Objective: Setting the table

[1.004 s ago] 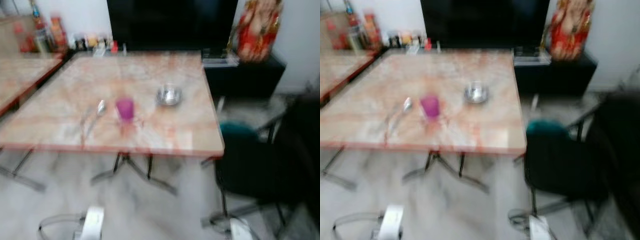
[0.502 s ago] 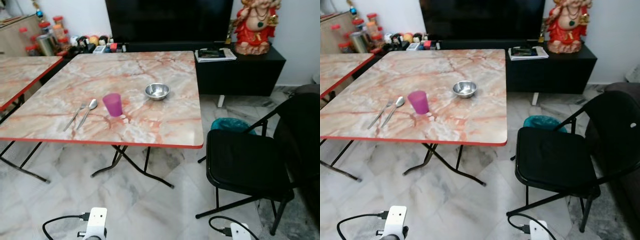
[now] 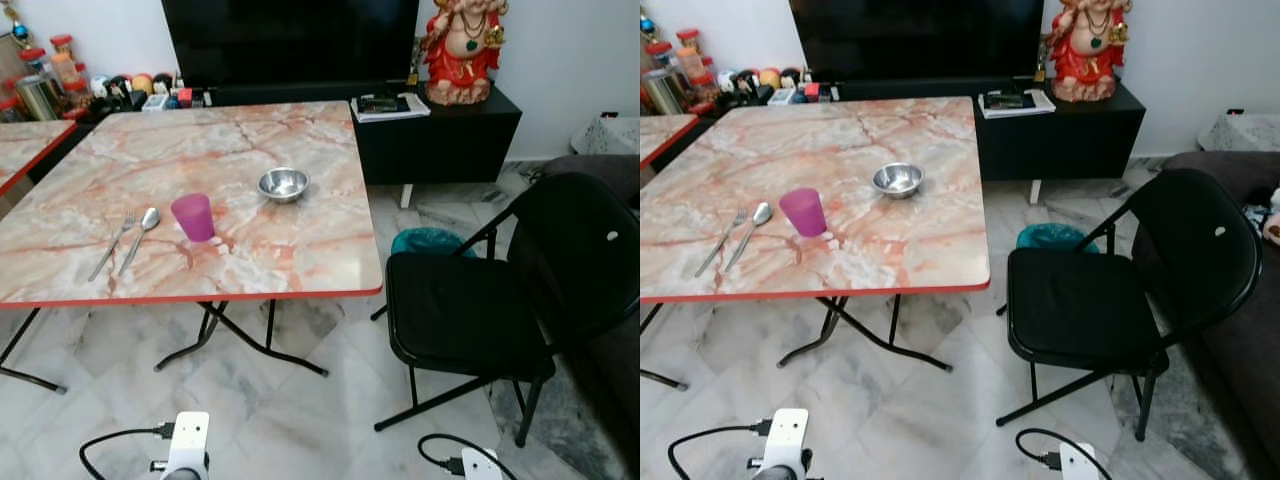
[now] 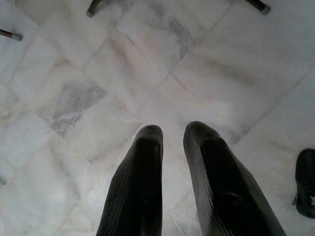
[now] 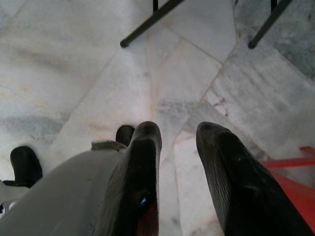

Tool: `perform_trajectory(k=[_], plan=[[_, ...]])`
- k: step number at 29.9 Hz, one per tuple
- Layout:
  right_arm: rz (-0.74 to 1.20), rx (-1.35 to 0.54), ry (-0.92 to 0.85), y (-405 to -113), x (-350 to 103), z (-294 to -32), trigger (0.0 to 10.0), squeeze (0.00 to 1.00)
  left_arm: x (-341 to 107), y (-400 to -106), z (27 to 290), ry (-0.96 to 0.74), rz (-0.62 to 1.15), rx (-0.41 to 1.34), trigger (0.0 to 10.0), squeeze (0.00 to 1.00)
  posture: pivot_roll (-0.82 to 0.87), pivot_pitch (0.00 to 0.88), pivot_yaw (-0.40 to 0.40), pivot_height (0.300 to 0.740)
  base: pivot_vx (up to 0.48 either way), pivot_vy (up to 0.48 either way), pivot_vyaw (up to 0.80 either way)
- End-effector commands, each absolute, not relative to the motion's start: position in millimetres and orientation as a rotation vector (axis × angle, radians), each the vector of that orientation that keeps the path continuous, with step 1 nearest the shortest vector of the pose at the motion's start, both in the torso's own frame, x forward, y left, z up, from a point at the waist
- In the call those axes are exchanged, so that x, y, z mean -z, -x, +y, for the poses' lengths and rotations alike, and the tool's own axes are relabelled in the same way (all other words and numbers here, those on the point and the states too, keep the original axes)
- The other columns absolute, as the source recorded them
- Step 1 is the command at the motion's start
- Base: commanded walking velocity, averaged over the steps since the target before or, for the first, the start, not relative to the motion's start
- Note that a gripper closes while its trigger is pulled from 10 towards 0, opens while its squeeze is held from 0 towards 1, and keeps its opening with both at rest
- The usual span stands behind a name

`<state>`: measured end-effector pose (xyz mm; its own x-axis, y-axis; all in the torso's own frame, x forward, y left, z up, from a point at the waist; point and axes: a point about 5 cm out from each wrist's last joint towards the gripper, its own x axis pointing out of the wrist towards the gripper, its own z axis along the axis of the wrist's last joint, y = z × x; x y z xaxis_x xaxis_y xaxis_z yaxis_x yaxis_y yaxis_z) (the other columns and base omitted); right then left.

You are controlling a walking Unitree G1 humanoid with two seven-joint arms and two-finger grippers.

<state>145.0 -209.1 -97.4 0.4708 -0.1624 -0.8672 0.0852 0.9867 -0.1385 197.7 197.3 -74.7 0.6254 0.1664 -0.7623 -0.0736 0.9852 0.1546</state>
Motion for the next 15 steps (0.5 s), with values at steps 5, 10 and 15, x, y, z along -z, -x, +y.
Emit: perform_trajectory(k=[5,10,15], plan=[[1.059,0.156,0.056,-148.5,96.7,-205.9,10.0,0.0,74.7,-197.1,199.9,-0.118,0.891,-0.143,10.0,0.0,-0.08,0.022,0.046,0.74,0.346,0.0,-0.28],[1.052,0.138,0.076,-149.9,96.0,-206.3,10.0,0.0,74.7,-197.4,198.7,-0.117,0.889,-0.14,10.0,0.0,-0.08,0.022,0.045,0.74,0.359,0.0,-0.31],[1.059,0.146,0.075,-149.7,96.1,-206.9,10.0,0.0,74.8,-197.6,197.7,-0.114,0.888,-0.137,10.0,0.0,-0.07,0.022,0.042,0.74,0.359,0.0,0.0]])
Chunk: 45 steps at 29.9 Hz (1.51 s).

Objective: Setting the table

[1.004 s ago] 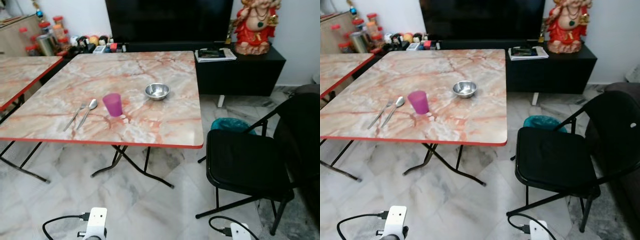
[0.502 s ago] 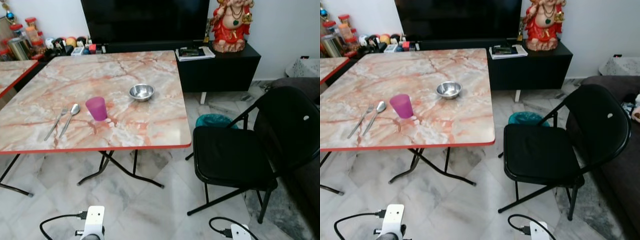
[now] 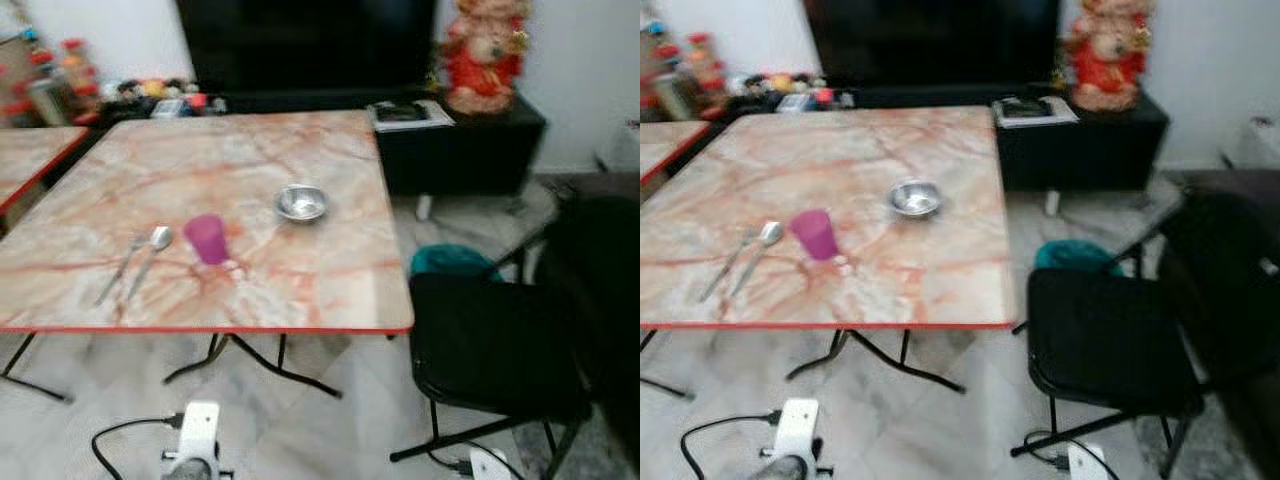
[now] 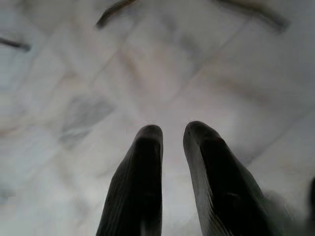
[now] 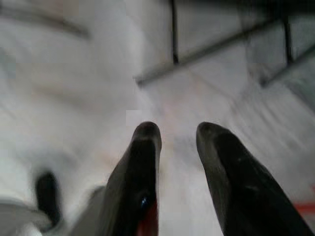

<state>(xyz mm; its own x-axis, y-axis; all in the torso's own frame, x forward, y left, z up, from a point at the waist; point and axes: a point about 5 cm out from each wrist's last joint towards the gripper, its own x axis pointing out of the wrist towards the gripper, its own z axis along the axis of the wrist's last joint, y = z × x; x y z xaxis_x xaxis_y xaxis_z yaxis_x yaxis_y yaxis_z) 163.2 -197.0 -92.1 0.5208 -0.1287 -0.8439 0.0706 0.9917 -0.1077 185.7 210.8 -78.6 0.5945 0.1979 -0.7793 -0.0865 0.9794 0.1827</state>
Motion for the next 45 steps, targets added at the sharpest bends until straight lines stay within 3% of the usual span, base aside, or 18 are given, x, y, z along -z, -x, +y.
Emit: perform_trajectory(k=[1,24,45], plan=[[1.059,0.146,0.075,-149.7,96.1,-206.9,10.0,0.0,74.8,-197.5,197.5,-0.112,0.888,-0.136,10.0,0.0,-0.07,0.021,0.041,0.74,0.289,0.0,0.0],[1.061,0.133,0.08,-150.6,95.8,-207.1,10.0,0.0,75.1,-195.0,199.3,-0.148,0.873,-0.133,10.0,0.0,-0.07,0.023,0.036,0.74,0.013,0.0,0.0],[1.066,0.132,0.085,-149.6,96.1,-207.6,10.0,0.0,75.9,-193.0,202.0,-0.125,0.882,-0.151,10.0,0.0,-0.07,0.024,0.031,0.74,0.0,-0.396,0.0]])
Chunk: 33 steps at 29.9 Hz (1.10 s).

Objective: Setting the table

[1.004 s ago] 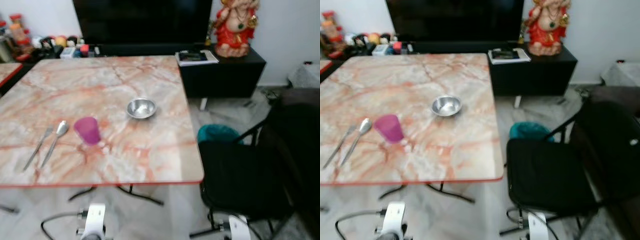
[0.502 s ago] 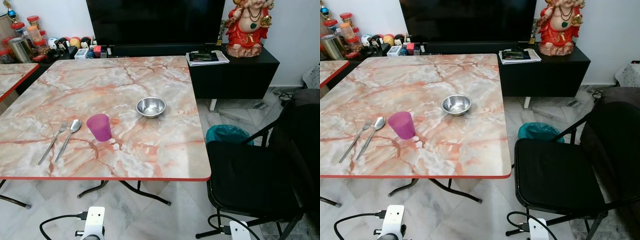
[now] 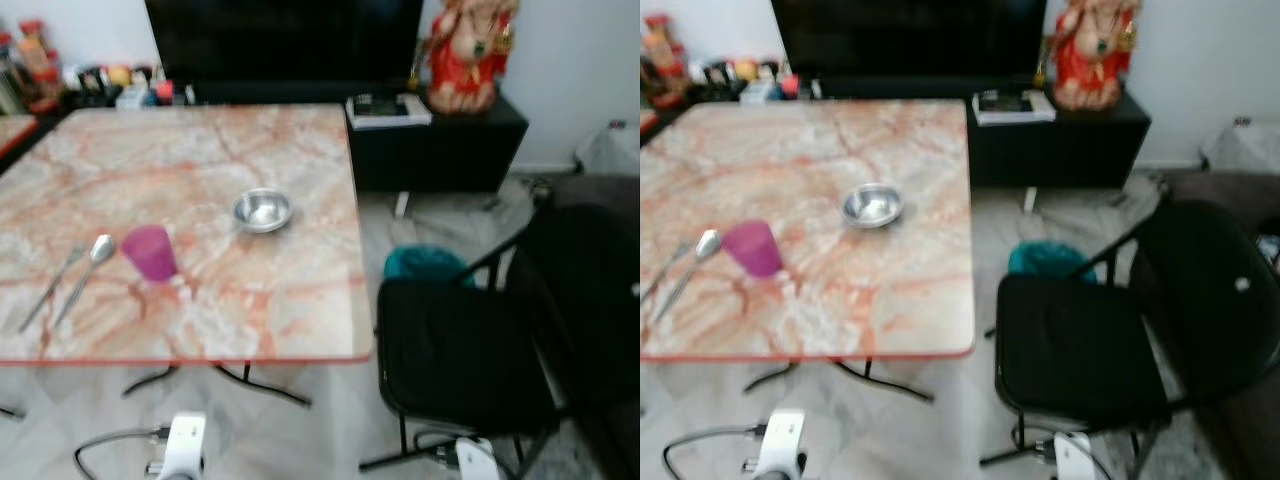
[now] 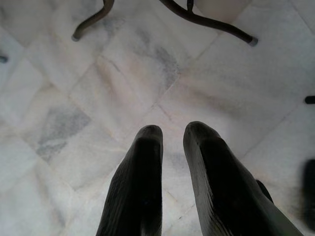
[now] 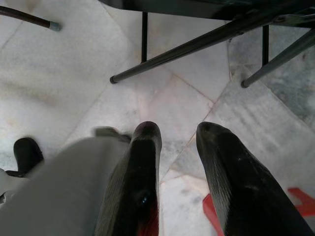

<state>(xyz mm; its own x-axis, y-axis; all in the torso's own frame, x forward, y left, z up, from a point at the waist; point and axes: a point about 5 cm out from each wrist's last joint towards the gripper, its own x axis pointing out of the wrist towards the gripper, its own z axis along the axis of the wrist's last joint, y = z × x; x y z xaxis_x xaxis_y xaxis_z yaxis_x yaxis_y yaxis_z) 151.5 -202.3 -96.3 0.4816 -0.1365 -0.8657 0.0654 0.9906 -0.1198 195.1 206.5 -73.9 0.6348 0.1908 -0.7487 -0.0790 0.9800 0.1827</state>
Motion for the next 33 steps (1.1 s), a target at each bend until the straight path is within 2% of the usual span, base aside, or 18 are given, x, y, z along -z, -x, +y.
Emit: perform_trajectory(k=[1,8,17,19,20,25,30,33], plan=[[1.066,0.132,0.085,-150,96,-208,10.0,0.0,76,-193,202,-0.127,0.879,-0.151,10.0,0.0,-0.07,0.024,0.031,0.74,0.0,0.0,0.0],[1.066,0.128,0.085,-150,96,-207,10.0,0.0,71,-198,206,-0.174,0.828,-0.151,10.0,0.0,-0.06,0.023,0.03,0.74,0.0,0.0,0.0],[1.063,0.128,0.079,-150,96,-206,10.0,0.0,60,-198,231,-0.195,0.7,-0.342,10.0,0.0,-0.06,0.023,0.034,0.74,0.0,0.0,0.0],[1.062,0.127,0.079,-150,96,-207,10.0,0.0,52,-202,239,-0.185,0.628,-0.393,10.0,0.0,-0.06,0.023,0.035,0.74,0.0,0.0,0.0],[1.063,0.127,0.079,-150,96,-207,10.0,0.0,42,-208,245,-0.203,0.538,-0.433,10.0,0.0,-0.05,0.022,0.035,0.74,0.0,0.0,0.0],[1.063,0.125,0.081,-150,96,-207,10.0,0.0,22,-212,253,-0.247,0.371,-0.487,10.0,0.0,-0.05,0.018,0.037,0.74,0.0,0.0,0.0],[1.063,0.115,0.088,-151,96,-207,10.0,0.0,3,-198,258,-0.31,0.231,-0.568,10.0,0.0,-0.05,0.017,0.038,0.74,0.0,0.0,0.0],[1.062,0.116,0.086,-151,95,-207,10.0,0.0,-12,-193,256,-0.364,0.143,-0.558,10.0,0.0,-0.05,0.016,0.037,0.74,0.0,0.0,0.0]])
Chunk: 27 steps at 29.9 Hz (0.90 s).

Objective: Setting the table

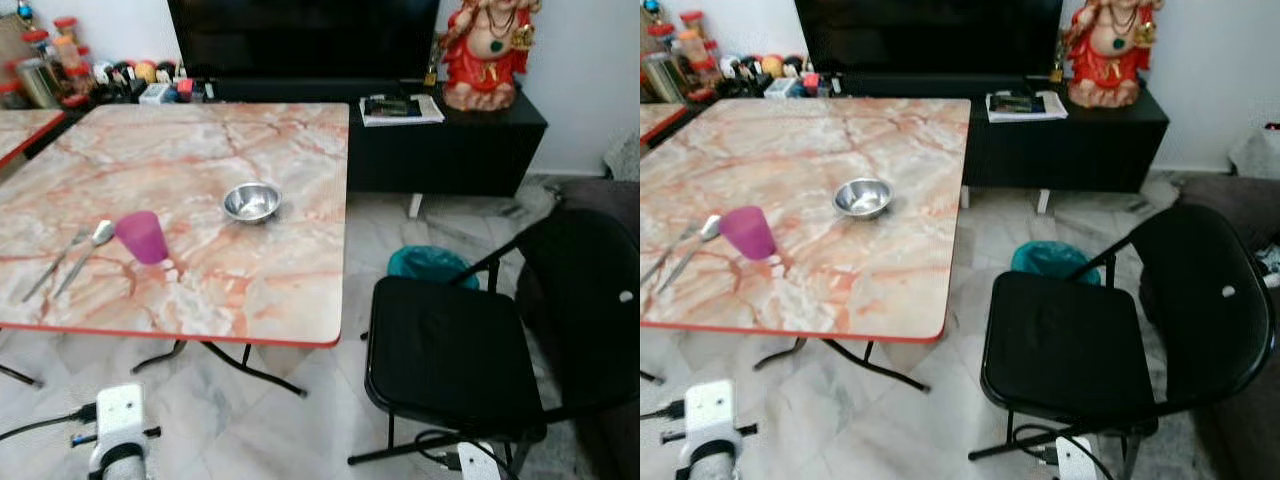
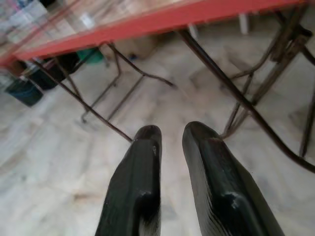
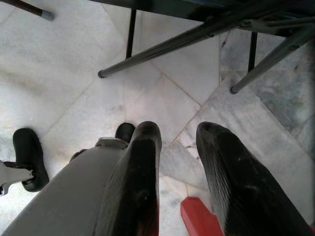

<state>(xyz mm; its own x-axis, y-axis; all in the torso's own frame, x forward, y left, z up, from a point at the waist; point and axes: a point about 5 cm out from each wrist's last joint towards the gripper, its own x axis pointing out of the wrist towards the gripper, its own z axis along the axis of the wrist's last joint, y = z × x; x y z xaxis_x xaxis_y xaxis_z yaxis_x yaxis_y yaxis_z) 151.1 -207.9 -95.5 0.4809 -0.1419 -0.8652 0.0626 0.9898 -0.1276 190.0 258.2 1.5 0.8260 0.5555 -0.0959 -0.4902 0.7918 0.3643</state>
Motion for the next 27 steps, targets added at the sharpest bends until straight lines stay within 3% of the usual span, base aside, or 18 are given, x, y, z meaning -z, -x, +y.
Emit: perform_trajectory(k=[1,4,8,10,11,13,17,27], plan=[[1.061,0.116,0.086,-152,95,-207,10.0,0.0,-24,-194,255,-0.406,0.083,-0.548,10.0,0.0,-0.05,0.015,0.035,0.74,0.0,0.0,0.0],[1.061,0.114,0.087,-152,95,-207,10.0,0.0,-82,-221,246,-0.632,-0.18,-0.443,10.0,0.0,-0.03,0.017,0.026,0.74,0.0,0.0,0.0],[1.052,0.118,0.072,-153,95,-207,10.0,0.0,-114,-253,236,-0.603,-0.288,-0.356,10.0,0.0,-0.03,0.014,0.024,0.74,0.0,0.0,0.0],[1.052,0.118,0.072,-153,95,-207,10.0,0.0,-115,-254,236,-0.604,-0.291,-0.357,10.0,0.0,-0.03,0.014,0.024,0.74,0.0,0.0,0.0],[1.046,0.123,0.063,-153,95,-206,10.0,0.0,-131,-279,231,-0.407,-0.283,-0.355,10.0,0.0,-0.04,0.004,0.034,0.74,0.0,0.0,0.0],[1.043,0.126,0.058,-154,94,-206,10.0,0.0,-139,-301,221,-0.246,-0.239,-0.29,10.0,0.0,-0.04,0.006,0.033,0.74,0.0,0.0,0.0],[1.041,0.126,0.056,-155,94,-206,10.0,0.0,-149,-326,193,-0.135,-0.174,-0.127,10.0,0.0,-0.04,0.005,0.031,0.74,0.0,0.0,0.0],[1.038,0.129,0.052,-155,94,-206,10.0,0.0,-181,-360,182,0.146,-0.228,-0.154,10.0,0.0,-0.04,0.009,0.026,0.74,0.0,0.0,0.0]])
